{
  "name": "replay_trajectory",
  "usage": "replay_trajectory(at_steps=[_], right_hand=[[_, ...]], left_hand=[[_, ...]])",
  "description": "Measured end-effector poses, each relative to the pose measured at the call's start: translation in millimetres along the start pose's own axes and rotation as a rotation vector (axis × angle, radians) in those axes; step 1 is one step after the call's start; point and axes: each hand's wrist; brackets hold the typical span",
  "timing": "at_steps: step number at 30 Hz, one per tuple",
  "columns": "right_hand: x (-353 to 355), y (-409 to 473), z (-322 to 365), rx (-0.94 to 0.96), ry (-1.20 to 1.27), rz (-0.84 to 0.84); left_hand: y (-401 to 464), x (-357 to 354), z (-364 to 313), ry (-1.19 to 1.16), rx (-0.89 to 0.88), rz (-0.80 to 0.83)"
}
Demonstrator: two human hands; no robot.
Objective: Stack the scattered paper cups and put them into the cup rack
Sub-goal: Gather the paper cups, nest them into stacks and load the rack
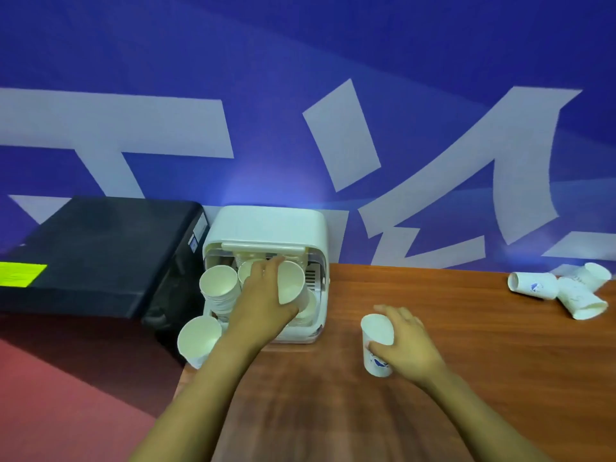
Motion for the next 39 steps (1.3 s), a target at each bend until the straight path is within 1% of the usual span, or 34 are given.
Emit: replay_trajectory(at_steps=[3,9,11,14,16,19,23,27,31,36,37,39], right_hand=[[-9,4,4,-0.04,0.035,-0.026],[-22,2,-6,-0.079,0.052,-0.047],[-24,-1,-11,-0.119,0.063,-0.043],[-22,-5,-20,-0.17,0.036,-0.012],[-20,-8,-26,-0.183,0.011,0.009],[-14,-10,-23,-0.168,-0.025,0.029],[-5,-3,11,-0.038,0.049,0.021],[-2,17,68,0.152,0.114,-0.082],[-17,31,107,0.311,0.169,-0.171],[-48,42,107,0.355,0.1,-0.201],[-53,44,104,0.345,0.061,-0.188],[-64,47,93,0.299,-0.025,-0.086]], left_hand=[[14,-4,12,0.091,-0.017,0.031],[24,-42,28,0.18,-0.051,0.126],[24,-58,35,0.209,-0.07,0.21],[22,-76,42,0.23,-0.05,0.386],[21,-80,46,0.222,-0.032,0.416],[18,-77,47,0.164,-0.033,0.376],[6,-57,46,0.06,-0.048,0.218],[-14,-28,49,-0.005,-0.05,0.102],[-27,-3,54,0.025,0.002,0.089],[-33,9,56,0.019,0.027,0.063],[-34,9,56,0.023,0.034,0.067],[-34,9,56,0.032,0.042,0.078]])
Point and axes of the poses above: each hand's wrist, its own y-axis towards the middle knuckle, its own x-axis out of the back of the hand, z = x × y, and after that the axes turned 10 degrees about -x, right-handed
